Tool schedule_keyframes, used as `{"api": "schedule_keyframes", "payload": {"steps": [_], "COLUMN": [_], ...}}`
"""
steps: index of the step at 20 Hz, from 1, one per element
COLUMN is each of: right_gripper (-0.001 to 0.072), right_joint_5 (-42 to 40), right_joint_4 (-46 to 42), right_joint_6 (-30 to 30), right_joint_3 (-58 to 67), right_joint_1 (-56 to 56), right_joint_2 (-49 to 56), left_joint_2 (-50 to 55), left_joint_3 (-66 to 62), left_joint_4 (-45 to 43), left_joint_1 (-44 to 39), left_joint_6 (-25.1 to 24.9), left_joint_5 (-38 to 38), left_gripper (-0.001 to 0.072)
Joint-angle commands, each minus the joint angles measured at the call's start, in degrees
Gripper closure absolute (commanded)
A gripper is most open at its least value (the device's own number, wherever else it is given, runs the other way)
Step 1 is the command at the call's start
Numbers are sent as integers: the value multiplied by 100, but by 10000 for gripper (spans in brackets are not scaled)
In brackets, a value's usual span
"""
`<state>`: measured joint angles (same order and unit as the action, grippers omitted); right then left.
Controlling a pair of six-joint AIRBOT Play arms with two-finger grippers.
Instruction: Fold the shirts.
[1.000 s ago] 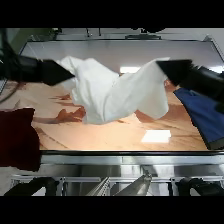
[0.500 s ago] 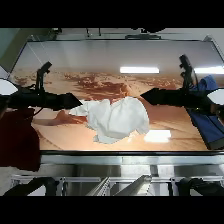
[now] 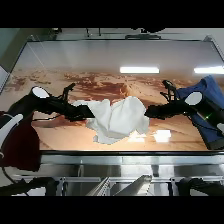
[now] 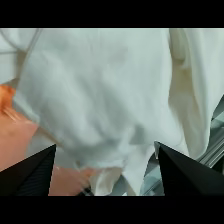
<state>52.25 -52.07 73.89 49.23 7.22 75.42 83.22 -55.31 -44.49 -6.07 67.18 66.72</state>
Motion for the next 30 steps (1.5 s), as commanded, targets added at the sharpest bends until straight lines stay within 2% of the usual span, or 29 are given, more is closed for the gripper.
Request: {"api": "schedule_keyframes", "payload": {"steps": [1, 4, 7, 9, 10, 11, 12, 14, 15, 17, 20, 22, 23, 24, 25, 27, 30], "right_gripper": [322, 327, 357, 612, 611, 617, 696, 696, 696, 696, 696, 696, 697, 696, 697, 696, 697], "right_joint_5": [11, 9, -24, -55, -55, -55, -55, -55, -55, -52, -2, 87, 120, 120, 118, 116, 118], "right_joint_4": [1097, 2251, 2640, 2643, 2645, 2645, 2645, 2647, 2647, 2643, 2640, 2638, 2638, 2636, 2636, 2640, 2643], "right_joint_6": [-717, -1565, -1829, -1849, -1847, -1845, -1845, -1845, -1845, -1847, -1845, -1845, -1847, -1847, -1847, -1864, -1862], "right_joint_3": [2, 2, 7, 7, 7, 7, 7, 7, 7, 7, 7, 7, 7, 7, 7, 7, 7], "right_joint_1": [4, 9, 9, 9, 9, 9, 9, 9, 9, 9, 7, 9, 9, 9, 7, 9, 9], "right_joint_2": [542, 717, 737, 739, 739, 739, 739, 739, 739, 739, 737, 737, 737, 737, 737, 739, 739], "left_joint_2": [490, 723, 863, 1019, 1106, 1185, 1255, 1303, 1294, 1294, 1268, 1128, 1062, 975, 887, 758, 745], "left_joint_3": [-310, -800, -1064, -1154, -1180, -1180, -1180, -1180, -1191, -1333, -1779, -1803, -1797, -1709, -1563, -1137, -470], "left_joint_4": [101, 101, 98, 105, 125, 192, 262, 251, 260, 249, 190, 87, -149, -361, -448, -374, -348], "left_joint_1": [-356, -498, -520, -520, -525, -540, -551, -619, -621, -616, -398, -162, -33, 98, 240, 522, 691], "left_joint_6": [-28, -26, -26, -26, -24, -26, -28, -151, -247, -254, -372, -369, -302, -146, -107, -109, -109], "left_joint_5": [-330, -310, -256, -216, -170, -111, -20, 87, 92, 240, 964, 1187, 1335, 1427, 1423, 1283, 647], "left_gripper": [-2, -1, 16, 18, 109, 302, 436, 637, 682, 682, 686, 687, 608, 442, 418, 418, 418]}}
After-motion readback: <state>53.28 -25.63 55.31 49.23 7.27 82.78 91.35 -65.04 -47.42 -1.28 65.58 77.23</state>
